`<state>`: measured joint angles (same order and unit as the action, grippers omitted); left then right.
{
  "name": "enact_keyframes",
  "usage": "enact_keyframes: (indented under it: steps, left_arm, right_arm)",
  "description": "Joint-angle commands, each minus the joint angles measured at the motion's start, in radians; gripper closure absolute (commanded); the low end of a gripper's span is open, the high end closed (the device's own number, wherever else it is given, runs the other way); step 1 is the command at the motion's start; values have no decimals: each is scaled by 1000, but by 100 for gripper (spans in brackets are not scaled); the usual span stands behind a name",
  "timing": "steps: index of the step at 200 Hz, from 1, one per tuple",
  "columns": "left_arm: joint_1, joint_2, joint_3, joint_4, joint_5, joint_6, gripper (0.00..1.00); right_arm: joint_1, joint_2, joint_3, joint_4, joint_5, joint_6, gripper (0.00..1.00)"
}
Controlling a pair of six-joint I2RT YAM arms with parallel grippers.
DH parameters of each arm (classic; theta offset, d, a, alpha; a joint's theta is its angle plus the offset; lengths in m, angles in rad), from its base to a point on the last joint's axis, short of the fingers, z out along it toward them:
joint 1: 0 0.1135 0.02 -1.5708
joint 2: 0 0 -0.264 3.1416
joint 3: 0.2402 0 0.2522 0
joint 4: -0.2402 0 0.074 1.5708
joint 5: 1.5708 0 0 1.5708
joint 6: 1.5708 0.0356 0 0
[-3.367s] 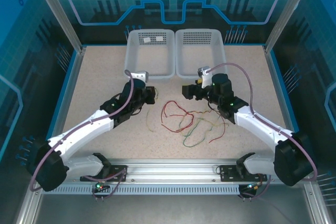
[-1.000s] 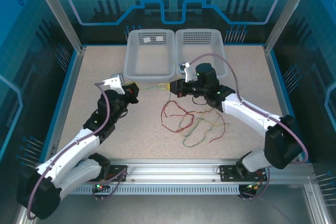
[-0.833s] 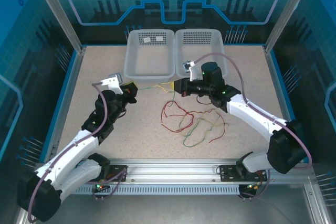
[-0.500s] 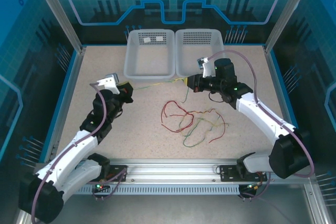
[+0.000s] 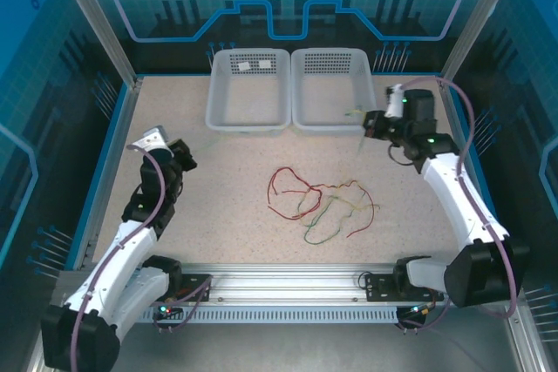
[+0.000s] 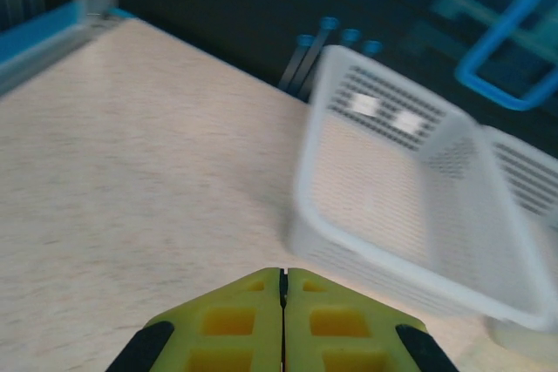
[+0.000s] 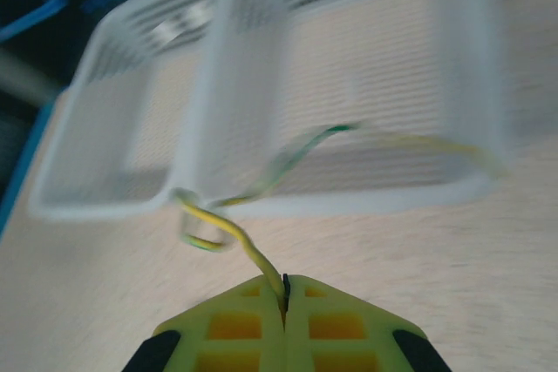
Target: Untangle the cables
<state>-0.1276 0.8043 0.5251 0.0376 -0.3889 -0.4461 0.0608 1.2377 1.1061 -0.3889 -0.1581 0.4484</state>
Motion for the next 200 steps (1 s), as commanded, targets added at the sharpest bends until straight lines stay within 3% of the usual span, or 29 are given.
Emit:
enact_keyframes:
  steps: [1, 38, 101, 119, 143, 200]
  left_arm:
    - [43, -31, -16, -80, -83, -22, 100]
    - [86, -41, -23, -71, -31, -42, 100]
    - [86, -96, 39, 41, 340, -33, 100]
    - [86, -93, 76, 61, 425, -58, 100]
    - [84, -92, 104, 131, 531, -102, 100]
    - [83, -101, 192, 263, 644, -224, 100]
  right_arm:
    - [-52, -48, 3, -49, 88, 23, 100]
    - [-98, -73, 11, -45, 54, 5, 100]
    - [-92, -51, 59, 41, -160, 15, 100]
    - [-81, 2, 96, 74, -245, 30, 100]
    - [-49, 80, 163, 93, -246, 16, 100]
    - [-24, 435, 482, 80, -318, 31, 100]
